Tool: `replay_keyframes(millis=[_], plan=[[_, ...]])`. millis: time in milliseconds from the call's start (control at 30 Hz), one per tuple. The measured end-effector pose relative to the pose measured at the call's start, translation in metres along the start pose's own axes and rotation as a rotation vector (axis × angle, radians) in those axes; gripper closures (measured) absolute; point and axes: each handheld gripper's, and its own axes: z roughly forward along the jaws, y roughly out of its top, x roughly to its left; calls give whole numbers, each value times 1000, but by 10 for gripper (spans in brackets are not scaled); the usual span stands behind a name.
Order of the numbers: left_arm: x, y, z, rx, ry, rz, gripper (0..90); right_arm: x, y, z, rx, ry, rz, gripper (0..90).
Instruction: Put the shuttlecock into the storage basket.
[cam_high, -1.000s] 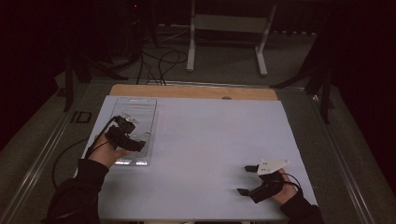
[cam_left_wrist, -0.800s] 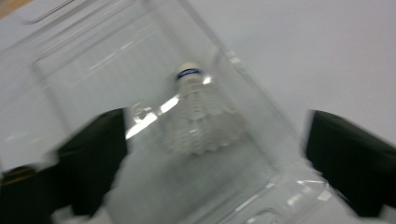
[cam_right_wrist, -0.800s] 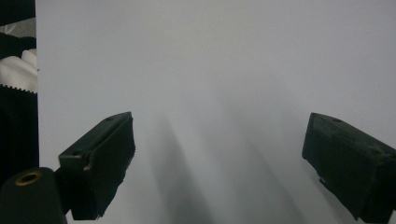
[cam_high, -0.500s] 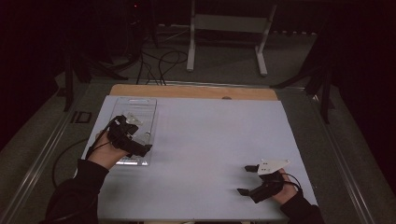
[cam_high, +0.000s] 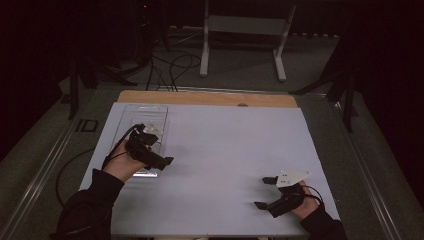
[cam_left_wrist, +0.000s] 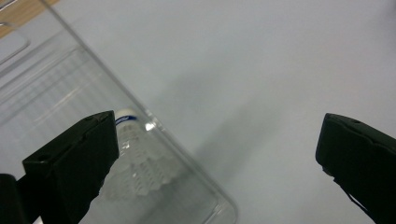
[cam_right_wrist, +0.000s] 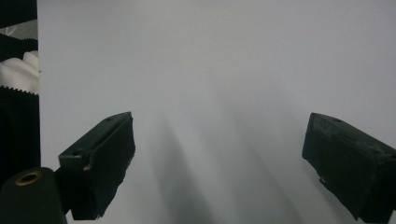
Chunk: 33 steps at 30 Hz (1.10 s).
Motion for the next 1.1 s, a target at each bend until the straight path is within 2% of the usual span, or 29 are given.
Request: replay_keyframes(millis=[100, 567, 667, 800, 900, 1100], plan=[[-2, 2, 2, -12, -40, -5, 4, 0, 0, 0, 1, 0, 3, 92], [-15, 15, 6, -71, -120, 18, 3, 0, 0, 0, -4, -3, 1, 92], [-17, 16, 9, -86, -157, 19, 3, -1, 0, 1, -2, -1, 2, 92], [-23, 21, 12, -80, -175, 42, 3, 0, 0, 2, 1, 3, 4, 92], [-27, 24, 15, -82, -186, 43, 3, 0, 0, 1, -2, -1, 0, 91], [-34, 27, 22, -106, -215, 57, 3, 0, 0, 0, -5, -2, 1, 92]])
